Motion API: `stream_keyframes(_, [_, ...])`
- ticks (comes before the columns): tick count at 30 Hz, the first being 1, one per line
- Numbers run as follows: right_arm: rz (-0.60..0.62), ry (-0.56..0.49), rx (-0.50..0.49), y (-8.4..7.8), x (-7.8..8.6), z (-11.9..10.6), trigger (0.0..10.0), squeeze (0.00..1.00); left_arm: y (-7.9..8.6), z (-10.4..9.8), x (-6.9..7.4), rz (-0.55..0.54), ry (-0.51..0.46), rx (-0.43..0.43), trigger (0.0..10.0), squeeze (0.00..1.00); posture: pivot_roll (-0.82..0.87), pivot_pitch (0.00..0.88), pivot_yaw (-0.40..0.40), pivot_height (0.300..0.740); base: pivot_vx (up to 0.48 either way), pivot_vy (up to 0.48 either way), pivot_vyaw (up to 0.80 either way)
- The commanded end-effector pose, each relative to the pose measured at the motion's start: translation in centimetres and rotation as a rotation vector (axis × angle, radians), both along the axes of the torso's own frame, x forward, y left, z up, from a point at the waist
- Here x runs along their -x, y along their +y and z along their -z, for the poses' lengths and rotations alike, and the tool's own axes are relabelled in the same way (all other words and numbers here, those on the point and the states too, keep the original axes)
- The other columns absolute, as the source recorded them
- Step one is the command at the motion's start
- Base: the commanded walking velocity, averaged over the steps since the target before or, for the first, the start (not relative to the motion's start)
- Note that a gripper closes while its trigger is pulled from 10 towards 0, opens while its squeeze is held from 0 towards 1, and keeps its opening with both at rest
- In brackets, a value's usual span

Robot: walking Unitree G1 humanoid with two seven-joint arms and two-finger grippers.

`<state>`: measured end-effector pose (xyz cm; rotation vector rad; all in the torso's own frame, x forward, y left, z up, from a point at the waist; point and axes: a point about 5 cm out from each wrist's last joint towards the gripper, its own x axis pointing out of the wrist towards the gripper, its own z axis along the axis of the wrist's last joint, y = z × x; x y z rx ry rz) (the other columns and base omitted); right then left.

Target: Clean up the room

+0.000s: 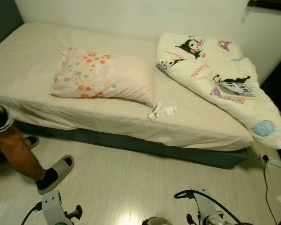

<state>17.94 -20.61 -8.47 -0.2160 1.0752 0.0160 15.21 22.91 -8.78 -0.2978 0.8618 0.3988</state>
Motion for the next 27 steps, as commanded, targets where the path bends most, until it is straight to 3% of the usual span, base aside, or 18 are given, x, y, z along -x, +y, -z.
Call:
stream_keyframes(1, [-0.005, 0.012, 0.008, -0.3, 0.3, 0.1, 10.0, 0.00, -0.5, 0.5, 0.8, 0.006, 0.034, 0.020, 10.0, 0.00, -0.06, 0.000, 0.021, 0.740, 0.000, -0.480, 0.00])
stream_keyframes(16, [-0.032, 0.020, 0.015, -0.2, 0.3, 0.1, 10.0, 0.00, -0.6, 0.5, 0.8, 0.024, 0.035, 0.025, 10.0, 0.00, -0.07, 0.000, 0.019, 0.740, 0.000, -0.467, 0.00])
stream_keyframes(24, [-0.032, 0.020, 0.016, -0.3, 0.3, 0.1, 10.0, 0.00, -0.6, 0.4, 0.7, -0.008, 0.021, 0.026, 10.0, 0.00, -0.07, 0.000, 0.018, 0.740, 0.000, 0.000, 0.00])
stream_keyframes(27, [-0.031, 0.019, 0.016, -0.3, 0.3, 0.1, 10.0, 0.00, -0.2, 0.7, 1.8, -0.019, 0.025, 0.026, 10.0, 0.00, -0.07, 0.000, 0.018, 0.740, 0.000, 0.000, 0.00])
